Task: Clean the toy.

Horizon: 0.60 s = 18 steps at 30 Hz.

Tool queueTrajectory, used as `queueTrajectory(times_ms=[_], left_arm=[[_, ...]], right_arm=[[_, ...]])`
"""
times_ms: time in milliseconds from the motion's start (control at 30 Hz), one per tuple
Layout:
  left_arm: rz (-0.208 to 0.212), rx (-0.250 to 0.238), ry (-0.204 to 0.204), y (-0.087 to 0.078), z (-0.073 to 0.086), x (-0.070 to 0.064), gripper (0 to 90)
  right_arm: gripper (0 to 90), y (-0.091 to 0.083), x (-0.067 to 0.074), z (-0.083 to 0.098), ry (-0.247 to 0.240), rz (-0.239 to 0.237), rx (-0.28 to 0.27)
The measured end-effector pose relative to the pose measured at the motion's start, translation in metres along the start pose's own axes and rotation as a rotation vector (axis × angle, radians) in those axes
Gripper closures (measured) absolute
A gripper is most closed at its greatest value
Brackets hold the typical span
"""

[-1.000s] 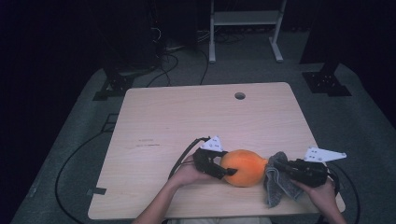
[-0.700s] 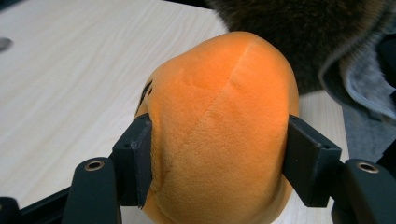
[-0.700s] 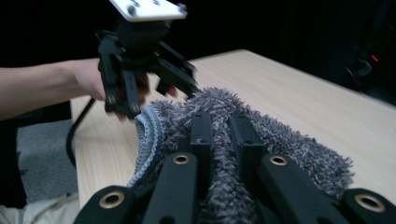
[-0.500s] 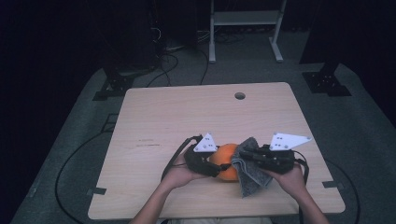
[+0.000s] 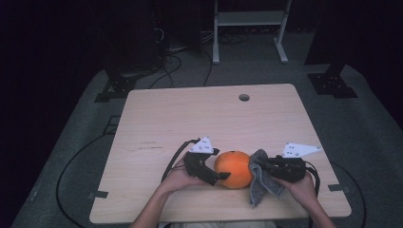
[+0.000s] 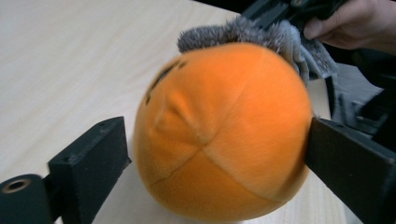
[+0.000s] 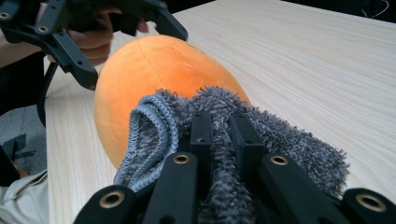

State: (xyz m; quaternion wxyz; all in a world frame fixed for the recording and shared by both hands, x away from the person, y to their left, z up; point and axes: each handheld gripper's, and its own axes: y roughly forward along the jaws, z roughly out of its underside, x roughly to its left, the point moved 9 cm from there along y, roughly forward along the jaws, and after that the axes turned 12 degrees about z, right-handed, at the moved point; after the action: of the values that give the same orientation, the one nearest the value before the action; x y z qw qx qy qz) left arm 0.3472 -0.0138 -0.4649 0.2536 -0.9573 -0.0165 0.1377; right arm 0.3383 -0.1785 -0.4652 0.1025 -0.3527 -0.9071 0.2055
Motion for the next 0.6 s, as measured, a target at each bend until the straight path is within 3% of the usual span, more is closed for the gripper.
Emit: queueTrajectory(times_ms=[33, 133, 200, 400, 600], left_arm=[[0.025, 0.003, -0.007, 0.003, 0.001, 0.001, 4.9], [0.048, -0.012, -0.011, 0.007, 0.003, 0.002, 9.3], [0.045, -0.024, 0.000, 0.006, 0.003, 0.002, 16.6], [0.029, -0.027, 0.005, 0.004, 0.006, -0.001, 23.9], [0.024, -0.069, -0.045, -0.004, 0.000, -0.001, 31.5]], right_arm=[[80.6, 0.000, 0.000, 0.001, -0.002, 0.002, 0.001], [80.5, -0.001, -0.001, 0.003, -0.012, 0.012, 0.005], [80.4, -0.002, -0.005, 0.007, -0.004, 0.025, 0.011], [80.5, -0.012, -0.020, 0.026, 0.017, 0.081, 0.080], [80.6, -0.023, -0.004, -0.007, -0.036, 0.053, -0.014]])
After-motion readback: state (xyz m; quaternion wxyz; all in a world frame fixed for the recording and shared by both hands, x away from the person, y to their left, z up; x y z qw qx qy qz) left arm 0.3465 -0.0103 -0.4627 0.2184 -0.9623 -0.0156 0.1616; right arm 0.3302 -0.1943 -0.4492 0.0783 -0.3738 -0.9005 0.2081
